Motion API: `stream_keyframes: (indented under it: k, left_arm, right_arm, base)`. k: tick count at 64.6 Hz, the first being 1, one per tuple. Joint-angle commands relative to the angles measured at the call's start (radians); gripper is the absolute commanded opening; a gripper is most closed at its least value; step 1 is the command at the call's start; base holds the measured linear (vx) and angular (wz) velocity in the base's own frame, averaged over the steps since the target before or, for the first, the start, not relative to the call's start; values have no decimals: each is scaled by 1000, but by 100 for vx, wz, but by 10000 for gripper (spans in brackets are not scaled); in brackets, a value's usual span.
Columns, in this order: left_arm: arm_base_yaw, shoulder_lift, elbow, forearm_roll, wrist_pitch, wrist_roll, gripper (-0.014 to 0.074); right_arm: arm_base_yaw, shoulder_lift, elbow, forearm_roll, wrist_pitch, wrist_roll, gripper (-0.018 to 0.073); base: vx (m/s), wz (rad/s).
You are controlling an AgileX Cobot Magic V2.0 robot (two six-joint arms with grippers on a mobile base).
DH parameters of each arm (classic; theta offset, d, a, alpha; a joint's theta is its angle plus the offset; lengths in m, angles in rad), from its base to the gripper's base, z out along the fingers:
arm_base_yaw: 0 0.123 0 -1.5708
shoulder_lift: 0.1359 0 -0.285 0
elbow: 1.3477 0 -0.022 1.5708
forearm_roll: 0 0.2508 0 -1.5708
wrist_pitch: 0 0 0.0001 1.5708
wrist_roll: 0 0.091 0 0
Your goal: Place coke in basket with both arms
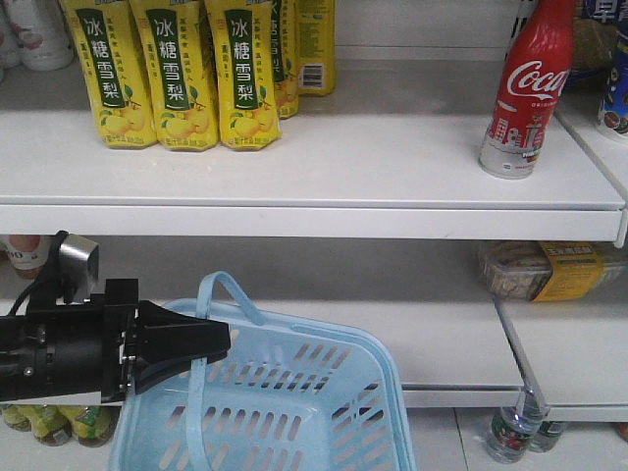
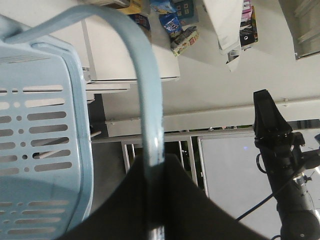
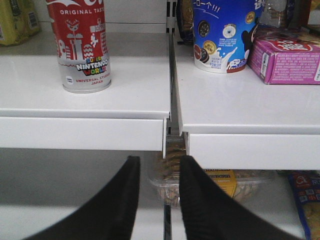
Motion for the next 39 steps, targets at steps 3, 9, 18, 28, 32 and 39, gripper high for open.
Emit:
stream_keyframes:
  k: [3, 9, 18, 28, 32, 39]
  left_arm:
    - [0, -27, -22, -117, 50, 15, -6]
    - [0, -27, -22, -117, 50, 15, -6]
    - [0, -27, -22, -117, 50, 15, -6]
    - [0, -27, -22, -117, 50, 15, -6]
    - [0, -27, -22, -117, 50, 15, -6]
    - [0, -27, -22, -117, 50, 15, -6]
  right_arm:
    - [-1, 14, -37, -11, -78, -17, 385]
    - [-1, 14, -37, -11, -78, -25, 488]
    - [-1, 14, -36, -11, -77, -40, 601]
    - [-1, 14, -38, 7, -87, -38, 618]
    - [-1, 14, -41, 56, -118, -38, 611]
    - [-1, 18, -71, 105, -129, -44, 594]
  base:
    - [0, 0]
    - [0, 0]
    - [0, 0]
    - [0, 0]
    - [0, 0]
    - [0, 0]
